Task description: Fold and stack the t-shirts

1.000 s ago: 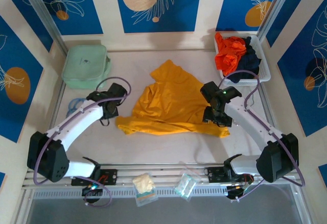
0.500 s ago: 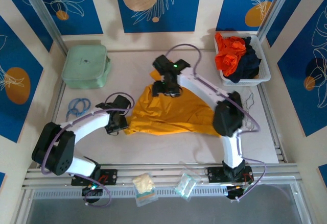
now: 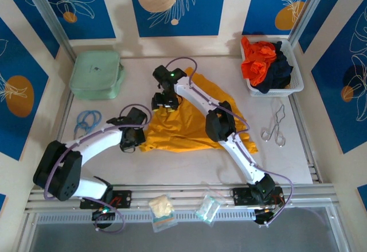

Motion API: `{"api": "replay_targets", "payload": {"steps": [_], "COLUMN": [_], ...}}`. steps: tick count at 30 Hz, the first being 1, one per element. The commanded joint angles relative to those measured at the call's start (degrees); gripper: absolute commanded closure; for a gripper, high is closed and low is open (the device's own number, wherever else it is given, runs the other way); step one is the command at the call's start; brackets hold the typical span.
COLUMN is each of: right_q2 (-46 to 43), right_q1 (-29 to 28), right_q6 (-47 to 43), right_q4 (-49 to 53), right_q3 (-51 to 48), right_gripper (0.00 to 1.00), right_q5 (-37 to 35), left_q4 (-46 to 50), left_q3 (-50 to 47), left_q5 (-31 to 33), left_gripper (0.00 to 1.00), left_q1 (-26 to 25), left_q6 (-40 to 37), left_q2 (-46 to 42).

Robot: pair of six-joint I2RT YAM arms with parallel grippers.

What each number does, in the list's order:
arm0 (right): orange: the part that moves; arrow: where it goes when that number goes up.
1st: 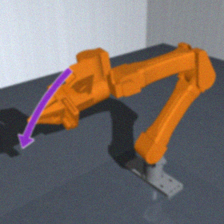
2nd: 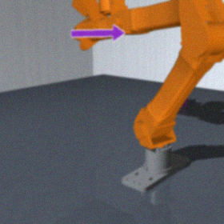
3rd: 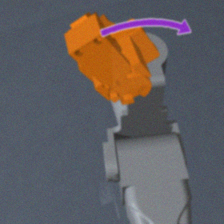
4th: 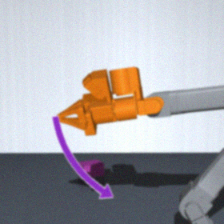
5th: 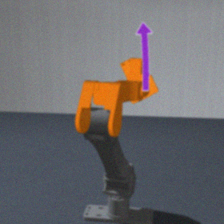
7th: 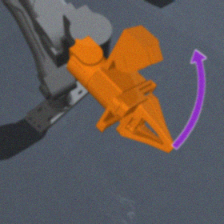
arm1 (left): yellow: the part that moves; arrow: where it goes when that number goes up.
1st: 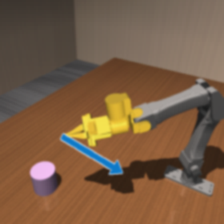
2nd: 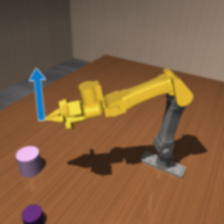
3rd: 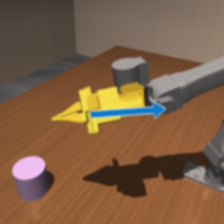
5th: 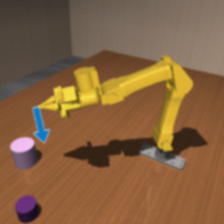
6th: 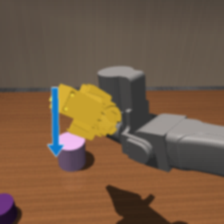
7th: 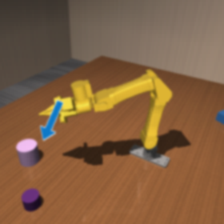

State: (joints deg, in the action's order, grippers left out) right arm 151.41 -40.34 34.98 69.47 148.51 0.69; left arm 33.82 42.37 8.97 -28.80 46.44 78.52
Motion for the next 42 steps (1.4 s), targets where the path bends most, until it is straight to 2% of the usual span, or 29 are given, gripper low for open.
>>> {"api": "replay_targets", "payload": {"steps": [1,5,9,10,13,14,21,26,34,37,42], "right_q2": [1.21,3.89,5.09,5.28,5.48,5.31,-2.44,-12.72,-32.39,-39.35,-48.79], "right_q1": [0.65,1.14,1.62,1.73,2.09,2.21,4.13,6.45,9.82,11.65,15.67], "right_q6": [2.77,4.41,5.94,6.18,6.5,6.35,4.31,3.8,2.9,2.37,2.15], "right_q4": [-1.16,-1.65,-3.56,-3.91,-4.62,-4.74,-6.77,-9.36,-14.53,-15.99,-18.94], "right_q3": [-0.82,1.37,1.56,1.67,2.02,2.28,2.47,-4.21,-28.35,-40.18,-60.8], "right_gripper": [0.38,0.46,0.59,0.64,0.95,1.0,1.0,1.0,1.0,1.0,1.0], "right_q5": [5.61,7.06,8.33,8.56,8.98,8.98,7.47,5.21,-3.31,-7.43,-11.67], "left_q4": [0.8,1.92,3.4,3.9,5.66,6.19,9.99,11.49,10.37,7.82,3.27], "left_q3": [-0.5,0.12,1.45,1.8,3.6,4.3,10.5,15.06,18.45,18.54,19.1], "left_q5": [-0.27,-0.02,0.43,0.56,1.43,1.63,2.19,0.77,-3.68,-5.38,-7.77], "left_gripper": [1.0,1.0,1.0,1.0,1.0,1.0,1.0,1.0,1.0,1.0,1.0], "left_q1": [-0.69,-1.41,-2.3,-2.52,-3.56,-3.95,-5.81,-7.34,-12.49,-16.97,-27.69], "left_q6": [-0.62,-1.42,-2.89,-3.26,-4.69,-5.35,-10.36,-14.08,-18.81,-19.43,-19.99], "left_q2": [-2.45,-5.25,-7.8,-8.3,-10.22,-11.01,-16.92,-19.69,-18.06,-15.32,-6.25]}}
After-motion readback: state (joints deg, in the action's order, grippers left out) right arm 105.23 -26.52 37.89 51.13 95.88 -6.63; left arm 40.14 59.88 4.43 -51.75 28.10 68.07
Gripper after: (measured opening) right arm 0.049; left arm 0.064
